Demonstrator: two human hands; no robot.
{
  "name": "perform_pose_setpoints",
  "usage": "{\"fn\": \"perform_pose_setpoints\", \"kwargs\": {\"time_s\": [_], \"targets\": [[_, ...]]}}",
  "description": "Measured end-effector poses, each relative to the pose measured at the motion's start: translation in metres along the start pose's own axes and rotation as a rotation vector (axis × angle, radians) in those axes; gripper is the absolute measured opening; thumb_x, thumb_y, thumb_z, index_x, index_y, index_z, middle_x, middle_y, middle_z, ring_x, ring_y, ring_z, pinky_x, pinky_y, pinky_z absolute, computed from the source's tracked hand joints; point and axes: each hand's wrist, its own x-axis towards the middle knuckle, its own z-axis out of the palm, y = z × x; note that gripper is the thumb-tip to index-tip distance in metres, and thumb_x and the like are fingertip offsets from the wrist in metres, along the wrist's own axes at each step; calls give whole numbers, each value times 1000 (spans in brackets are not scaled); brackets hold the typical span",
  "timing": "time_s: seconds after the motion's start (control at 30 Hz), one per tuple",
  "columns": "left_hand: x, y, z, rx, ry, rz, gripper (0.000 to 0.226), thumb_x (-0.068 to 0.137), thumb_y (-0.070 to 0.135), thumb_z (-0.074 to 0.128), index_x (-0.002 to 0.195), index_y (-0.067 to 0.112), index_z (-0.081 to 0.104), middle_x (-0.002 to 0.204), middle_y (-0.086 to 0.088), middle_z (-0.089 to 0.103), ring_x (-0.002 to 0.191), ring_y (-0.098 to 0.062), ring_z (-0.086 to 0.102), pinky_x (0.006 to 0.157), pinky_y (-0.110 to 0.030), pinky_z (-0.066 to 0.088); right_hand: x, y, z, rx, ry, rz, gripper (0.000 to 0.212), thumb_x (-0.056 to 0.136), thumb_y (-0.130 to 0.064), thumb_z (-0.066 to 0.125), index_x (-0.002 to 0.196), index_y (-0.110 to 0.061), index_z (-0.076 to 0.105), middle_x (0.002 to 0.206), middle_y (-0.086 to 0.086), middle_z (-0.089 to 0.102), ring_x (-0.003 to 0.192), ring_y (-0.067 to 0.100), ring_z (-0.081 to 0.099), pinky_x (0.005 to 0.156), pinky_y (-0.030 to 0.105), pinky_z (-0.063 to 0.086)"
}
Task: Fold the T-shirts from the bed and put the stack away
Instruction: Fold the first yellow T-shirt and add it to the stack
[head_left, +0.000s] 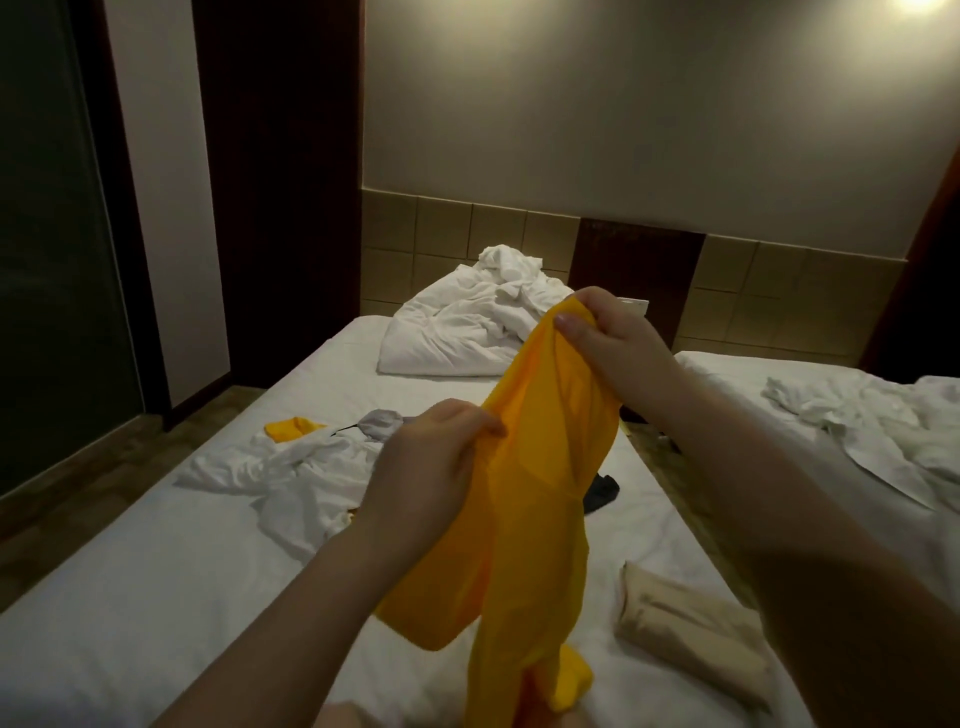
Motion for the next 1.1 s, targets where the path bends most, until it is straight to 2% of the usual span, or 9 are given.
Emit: {"fn": "perform_pose_setpoints", "kwargs": {"time_s": [0.2, 0.33, 0.43, 0.57, 0.63, 0.73, 0.87, 1.03, 1.1], "targets": [[-4, 15, 27, -343, -158, -214, 33, 92, 10, 50, 120, 25, 57, 123, 2, 53, 114, -18, 50, 91, -22, 38, -6, 2, 3, -12, -5, -6, 6, 96, -36, 46, 102, -35, 44, 109, -5, 50, 107, 21, 51, 96, 49, 44], [0, 25, 18, -725, -391, -460, 33, 90, 19, 56, 102, 48, 46, 126, 7, 45, 115, -20, 47, 90, -34, 44, -10, 5, 1, -6, -27, 18, 9, 96, -34, 45, 105, -31, 43, 110, -4, 48, 107, 21, 49, 96, 45, 44], [3, 21, 16, -729, -459, -530, 25, 87, 27, 60, 106, 40, 50, 125, 3, 50, 110, -21, 52, 88, -35, 47, -13, 9, 1, 1, -47, 22, 11, 96, -32, 45, 106, -28, 44, 109, -4, 49, 106, 20, 50, 95, 42, 45], [3, 13, 12, -734, -505, -541, 63, 70, 46, 65, 129, 31, 48, 124, 4, 57, 107, -20, 59, 89, -37, 52, -15, 17, 4, 19, -64, 38, 8, 96, -31, 47, 104, -29, 45, 100, -9, 48, 98, 12, 48, 85, 32, 42], [2, 8, 6, -774, -524, -537, 56, 64, 46, 64, 118, 32, 57, 113, 6, 64, 96, -14, 65, 78, -28, 56, -16, 21, 7, 16, -81, 39, 8, 96, -30, 46, 104, -29, 45, 95, -12, 47, 88, 6, 47, 77, 24, 40], [-1, 5, 2, -675, -663, -526, 9, 74, 39, 66, 79, 32, 69, 85, 15, 69, 75, -4, 67, 62, -19, 54, -16, 25, 12, -2, -96, 35, 7, 96, -29, 46, 103, -28, 46, 89, -18, 46, 81, 2, 46, 69, 18, 38], [-12, 1, 20, -532, -643, -505, 36, 79, 34, 69, 94, 2, 68, 100, -15, 66, 92, -27, 65, 85, -44, 54, -14, 27, 17, 17, -59, 31, 7, 96, -29, 48, 103, -27, 46, 90, -12, 49, 84, 4, 48, 76, 25, 39], [-26, -4, 39, -559, -552, -519, 47, 77, 40, 71, 101, 0, 65, 112, -9, 60, 98, -24, 61, 90, -47, 51, -12, 32, 18, 20, 10, 41, 10, 96, -30, 47, 106, -26, 47, 106, -2, 50, 101, 18, 50, 87, 35, 43], [-32, -3, 46, -546, -572, -525, 31, 78, 38, 71, 92, 10, 70, 109, -4, 63, 96, -21, 62, 89, -43, 52, -11, 35, 19, 17, 51, 65, 14, 97, -30, 46, 110, -24, 48, 107, -2, 50, 104, 20, 49, 89, 37, 43]]}}
